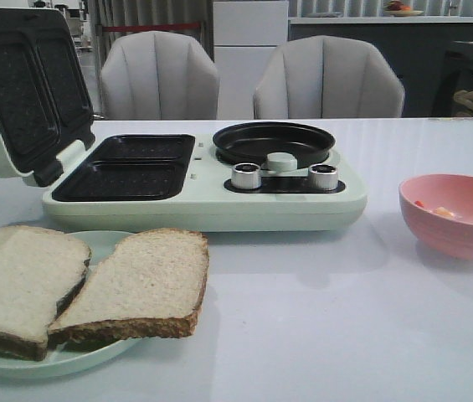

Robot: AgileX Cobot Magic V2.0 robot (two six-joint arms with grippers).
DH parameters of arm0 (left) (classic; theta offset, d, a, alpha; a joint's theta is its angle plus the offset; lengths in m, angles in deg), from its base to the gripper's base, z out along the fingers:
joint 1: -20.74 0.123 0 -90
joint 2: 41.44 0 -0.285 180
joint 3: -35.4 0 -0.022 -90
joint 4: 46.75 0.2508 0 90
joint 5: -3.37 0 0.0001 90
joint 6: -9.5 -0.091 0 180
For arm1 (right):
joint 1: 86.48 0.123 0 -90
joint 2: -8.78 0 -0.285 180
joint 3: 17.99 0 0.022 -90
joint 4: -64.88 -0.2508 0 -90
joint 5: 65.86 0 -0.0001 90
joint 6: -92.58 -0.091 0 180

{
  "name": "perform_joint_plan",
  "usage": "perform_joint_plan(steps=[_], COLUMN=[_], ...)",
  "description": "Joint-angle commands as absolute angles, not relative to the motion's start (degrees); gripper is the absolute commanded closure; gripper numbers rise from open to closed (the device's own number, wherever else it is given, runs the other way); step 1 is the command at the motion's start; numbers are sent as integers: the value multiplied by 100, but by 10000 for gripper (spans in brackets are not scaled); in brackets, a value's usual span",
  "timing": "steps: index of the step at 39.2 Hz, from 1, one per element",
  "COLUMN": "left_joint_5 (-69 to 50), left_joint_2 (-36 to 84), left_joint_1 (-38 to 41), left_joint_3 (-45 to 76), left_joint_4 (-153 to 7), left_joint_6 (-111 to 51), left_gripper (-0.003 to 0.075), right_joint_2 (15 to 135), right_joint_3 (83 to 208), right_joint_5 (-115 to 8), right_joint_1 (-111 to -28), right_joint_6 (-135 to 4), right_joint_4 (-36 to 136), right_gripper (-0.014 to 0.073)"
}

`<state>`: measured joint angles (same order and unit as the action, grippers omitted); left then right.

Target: Make breakfast with bread and shrimp

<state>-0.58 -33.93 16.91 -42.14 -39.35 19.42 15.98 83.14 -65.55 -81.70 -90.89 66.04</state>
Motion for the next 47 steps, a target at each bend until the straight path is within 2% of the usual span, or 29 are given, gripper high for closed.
perform_joint_plan(steps=[1, 35, 38, 47], left_joint_5=[418, 418, 673, 2432], left_joint_2=[-3479, -3479, -3479, -3479], left_joint_1=[1710, 1710, 1710, 1710], left_joint_3=[-4330, -4330, -4330, -4248], left_joint_4=[-3927, -3927, -3927, -3902], left_joint_6=[1967, 1967, 1967, 1930], left_gripper=[607, 607, 607, 607], right_joint_2=[1476, 1476, 1476, 1476], right_joint_3=[8421, 8421, 8421, 8421], right_joint_5=[-7005, -6999, -6999, -6999], right_joint_1=[-8203, -8203, -8203, -8203], right_joint_6=[-9078, -9078, -9078, -9078], right_joint_4=[6646, 6646, 6646, 6646], right_gripper=[453, 453, 453, 453])
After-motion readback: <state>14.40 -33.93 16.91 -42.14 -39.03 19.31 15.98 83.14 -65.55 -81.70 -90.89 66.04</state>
